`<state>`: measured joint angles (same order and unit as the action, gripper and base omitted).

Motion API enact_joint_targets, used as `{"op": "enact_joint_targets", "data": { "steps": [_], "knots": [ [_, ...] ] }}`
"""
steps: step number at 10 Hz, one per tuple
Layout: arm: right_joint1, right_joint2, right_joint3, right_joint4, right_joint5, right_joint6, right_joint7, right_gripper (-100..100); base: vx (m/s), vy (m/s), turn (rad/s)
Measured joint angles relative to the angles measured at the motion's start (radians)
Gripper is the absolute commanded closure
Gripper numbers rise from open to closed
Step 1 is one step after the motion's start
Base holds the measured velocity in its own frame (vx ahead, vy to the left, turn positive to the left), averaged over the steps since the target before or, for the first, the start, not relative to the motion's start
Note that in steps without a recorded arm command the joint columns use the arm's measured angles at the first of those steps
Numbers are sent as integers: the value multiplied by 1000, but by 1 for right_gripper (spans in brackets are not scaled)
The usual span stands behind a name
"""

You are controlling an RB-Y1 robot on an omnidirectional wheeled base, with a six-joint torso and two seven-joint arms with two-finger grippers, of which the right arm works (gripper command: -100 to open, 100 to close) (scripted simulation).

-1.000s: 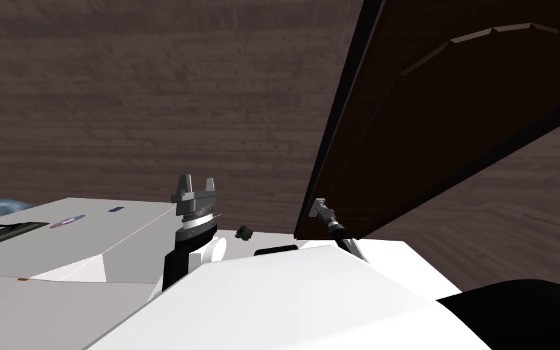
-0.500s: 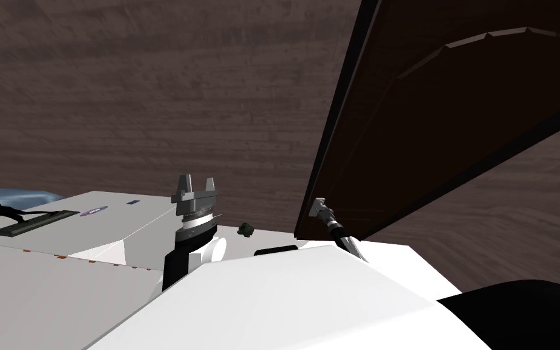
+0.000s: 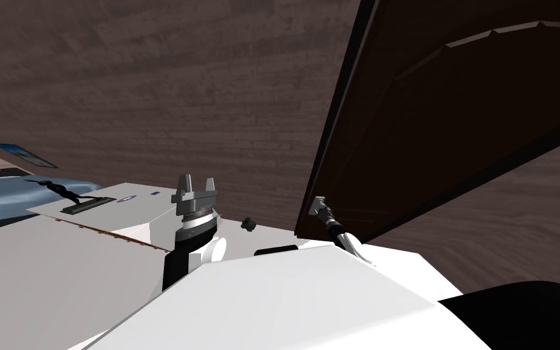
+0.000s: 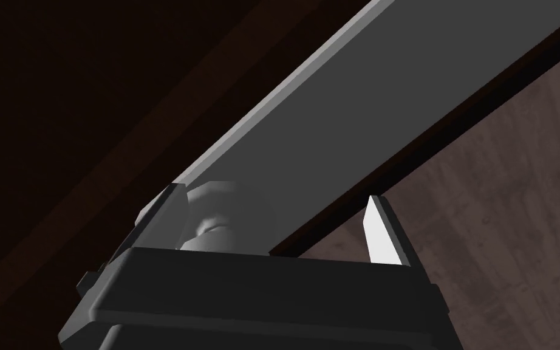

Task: Pull the door open

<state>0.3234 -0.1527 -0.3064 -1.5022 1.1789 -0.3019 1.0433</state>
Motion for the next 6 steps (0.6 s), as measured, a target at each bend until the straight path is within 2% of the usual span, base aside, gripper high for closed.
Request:
{"op": "enact_joint_targets", "data": {
  "steps": [1, 2, 4, 5, 6],
  "knots": [
    [-7, 11, -16, 19, -2, -11, 24, 100, -41, -9, 51],
    [-10, 12, -15, 26, 17, -5, 51, 100, -86, -40, 134],
    [-20, 8, 5, 42, 76, 37, 109, 100, -112, -30, 194],
    [-25, 5, 13, 49, 105, 55, 140, 100, -66, -24, 40],
    [-27, 4, 17, 51, 124, 66, 162, -100, -70, -2, -75]
  ]
}}
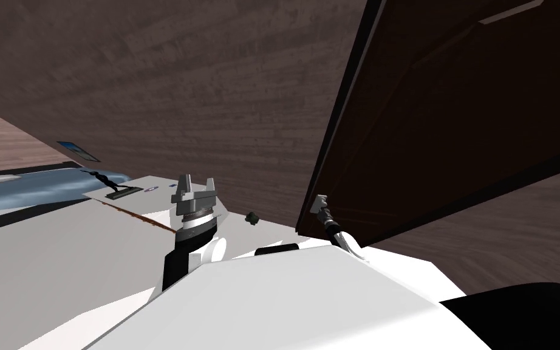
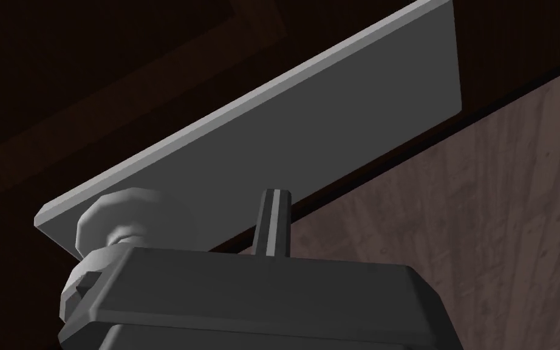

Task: Pull the door open

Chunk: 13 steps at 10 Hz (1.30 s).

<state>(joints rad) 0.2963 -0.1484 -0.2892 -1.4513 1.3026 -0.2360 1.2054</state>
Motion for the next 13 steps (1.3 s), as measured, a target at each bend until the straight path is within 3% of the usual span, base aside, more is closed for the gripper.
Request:
{"op": "enact_joint_targets", "data": {
  "steps": [4, 6, 7, 9, 13],
  "knots": [
    [-32, 23, -10, 13, -76, -25, -51, -100, -76, 15, -54],
    [-54, 25, -8, 21, -115, -30, -93, -100, -77, 4, -57],
    [-63, 38, -15, 27, -139, -40, -104, -100, -99, 5, -81],
    [-87, 44, -15, 35, -186, -51, -146, -100, -97, 3, -66],
    [-129, 75, -23, 50, -287, -80, -226, -100, -97, 0, -68]
  ]
}}
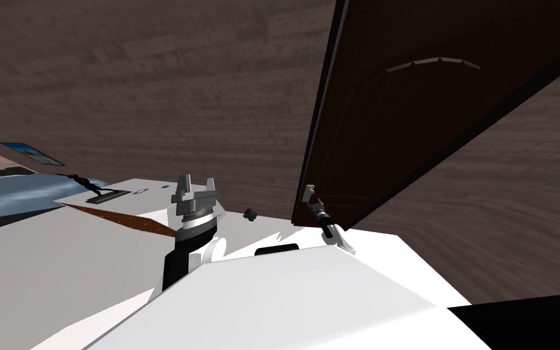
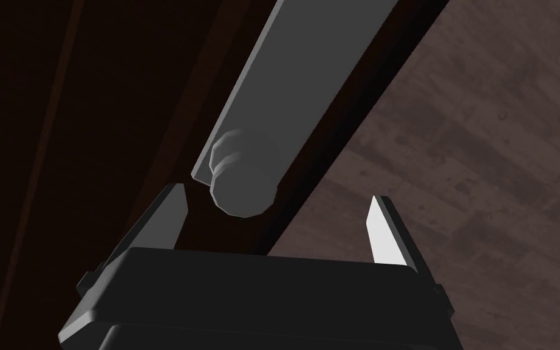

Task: Pull the door open

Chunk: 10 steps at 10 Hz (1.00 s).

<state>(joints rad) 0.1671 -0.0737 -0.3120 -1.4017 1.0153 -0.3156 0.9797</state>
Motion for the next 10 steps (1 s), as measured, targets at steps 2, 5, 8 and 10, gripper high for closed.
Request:
{"op": "enact_joint_targets", "data": {
  "steps": [2, 5, 8, 10],
  "knots": [
    [-22, 14, -6, 10, -51, -16, -40, -100, -98, 4, -73],
    [-53, 41, -14, 24, -120, -38, -90, -100, -86, -4, -59],
    [-77, 66, -17, 30, -174, -51, -133, -100, -73, -3, -46],
    [-91, 79, -19, 33, -212, -61, -165, -100, -50, -3, -29]
  ]
}}
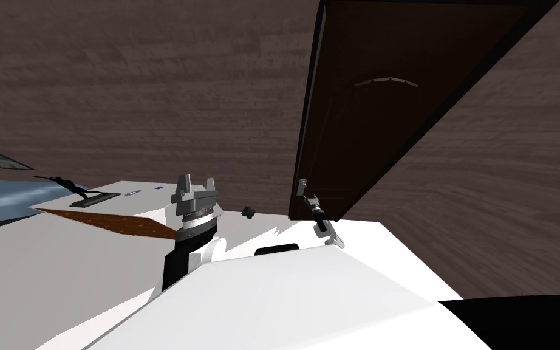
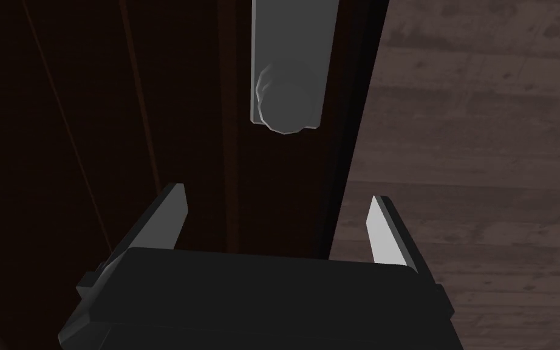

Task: Pull the door open

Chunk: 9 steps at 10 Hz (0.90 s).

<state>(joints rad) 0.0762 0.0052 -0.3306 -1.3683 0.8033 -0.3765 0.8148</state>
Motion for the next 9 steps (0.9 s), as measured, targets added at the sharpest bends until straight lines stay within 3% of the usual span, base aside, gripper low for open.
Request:
{"op": "enact_joint_targets", "data": {
  "steps": [1, 2, 6, 9],
  "knots": [
    [0, 1, 0, 0, -2, -1, -3, -100, 103, 43, 104],
    [-1, -21, -7, 5, -6, -1, -8, -100, 142, 25, 63],
    [-9, -71, -43, 32, -27, -15, -21, -100, 196, 4, 77],
    [-8, -87, -70, 44, -43, -23, -32, -100, 161, 18, 59]
  ]
}}
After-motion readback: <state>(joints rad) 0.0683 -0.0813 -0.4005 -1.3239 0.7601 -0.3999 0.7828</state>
